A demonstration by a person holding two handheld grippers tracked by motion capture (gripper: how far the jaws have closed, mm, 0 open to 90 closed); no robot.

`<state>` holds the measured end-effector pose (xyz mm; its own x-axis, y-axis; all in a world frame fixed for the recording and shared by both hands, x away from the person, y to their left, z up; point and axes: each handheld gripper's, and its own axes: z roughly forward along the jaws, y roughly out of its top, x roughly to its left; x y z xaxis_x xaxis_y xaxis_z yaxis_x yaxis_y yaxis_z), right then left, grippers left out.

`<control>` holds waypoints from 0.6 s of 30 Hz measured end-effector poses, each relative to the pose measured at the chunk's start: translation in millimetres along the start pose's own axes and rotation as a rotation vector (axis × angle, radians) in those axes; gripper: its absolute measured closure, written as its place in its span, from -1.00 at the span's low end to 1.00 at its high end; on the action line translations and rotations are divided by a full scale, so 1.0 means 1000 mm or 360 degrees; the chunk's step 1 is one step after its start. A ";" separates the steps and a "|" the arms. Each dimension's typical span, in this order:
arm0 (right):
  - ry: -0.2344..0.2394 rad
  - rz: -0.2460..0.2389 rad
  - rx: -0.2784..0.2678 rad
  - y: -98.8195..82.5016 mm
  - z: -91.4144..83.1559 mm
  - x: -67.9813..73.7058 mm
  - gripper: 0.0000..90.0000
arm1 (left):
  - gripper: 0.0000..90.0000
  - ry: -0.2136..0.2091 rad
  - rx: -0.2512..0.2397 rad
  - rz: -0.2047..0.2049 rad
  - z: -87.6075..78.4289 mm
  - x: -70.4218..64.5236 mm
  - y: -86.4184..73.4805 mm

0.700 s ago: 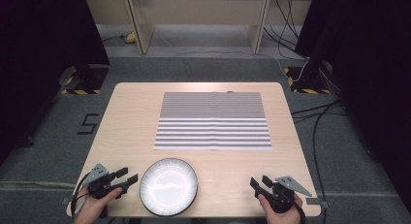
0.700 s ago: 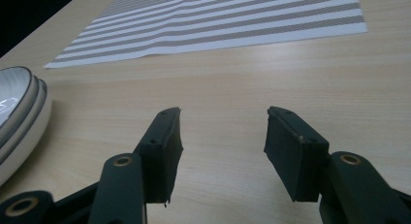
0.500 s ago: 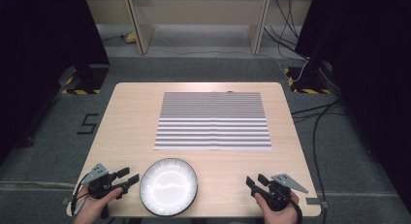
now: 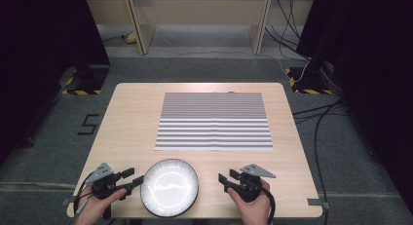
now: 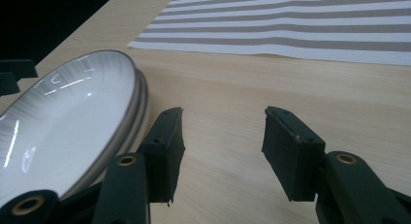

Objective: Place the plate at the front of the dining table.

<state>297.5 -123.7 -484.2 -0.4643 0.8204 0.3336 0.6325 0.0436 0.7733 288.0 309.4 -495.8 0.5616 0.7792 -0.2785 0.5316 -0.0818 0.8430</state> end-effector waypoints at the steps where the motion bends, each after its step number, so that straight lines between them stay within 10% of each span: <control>1: 0.0019 -0.0014 0.0010 0.001 0.004 0.006 0.11 | -0.10 -0.0006 0.0007 0.0002 0.000 -0.001 0.000; 18: 0.0257 -0.0020 0.0199 0.008 0.032 0.052 0.56 | -0.01 -0.0101 0.0154 -0.0005 0.003 -0.018 -0.002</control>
<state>298.4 -62.9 -477.5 -0.5596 0.7177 0.4143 0.6936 0.1320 0.7081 278.5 294.2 -494.0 0.5971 0.7389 -0.3122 0.5905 -0.1414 0.7946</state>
